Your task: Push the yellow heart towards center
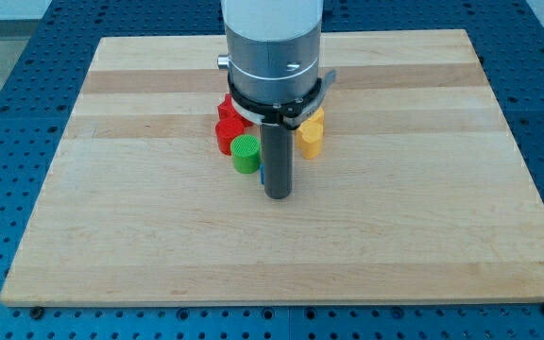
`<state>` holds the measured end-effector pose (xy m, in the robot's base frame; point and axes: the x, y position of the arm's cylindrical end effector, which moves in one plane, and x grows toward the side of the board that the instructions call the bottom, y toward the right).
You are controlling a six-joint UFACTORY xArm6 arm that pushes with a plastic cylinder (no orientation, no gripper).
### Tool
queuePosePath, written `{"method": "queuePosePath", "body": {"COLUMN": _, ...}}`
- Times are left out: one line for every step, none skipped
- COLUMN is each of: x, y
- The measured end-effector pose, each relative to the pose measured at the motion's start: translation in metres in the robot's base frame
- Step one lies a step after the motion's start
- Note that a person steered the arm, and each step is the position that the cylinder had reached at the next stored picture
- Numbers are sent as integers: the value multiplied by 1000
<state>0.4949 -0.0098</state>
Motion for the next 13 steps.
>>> {"method": "queuePosePath", "body": {"x": 1, "y": -3}}
{"method": "queuePosePath", "body": {"x": 9, "y": 31}}
{"method": "queuePosePath", "body": {"x": 9, "y": 93}}
{"method": "queuePosePath", "body": {"x": -17, "y": 111}}
{"method": "queuePosePath", "body": {"x": -42, "y": 100}}
{"method": "queuePosePath", "body": {"x": -52, "y": 96}}
{"method": "queuePosePath", "body": {"x": -55, "y": 94}}
{"method": "queuePosePath", "body": {"x": -60, "y": 94}}
{"method": "queuePosePath", "body": {"x": -62, "y": 89}}
{"method": "queuePosePath", "body": {"x": -62, "y": 79}}
{"method": "queuePosePath", "body": {"x": -62, "y": 65}}
{"method": "queuePosePath", "body": {"x": -62, "y": 50}}
{"method": "queuePosePath", "body": {"x": -62, "y": 35}}
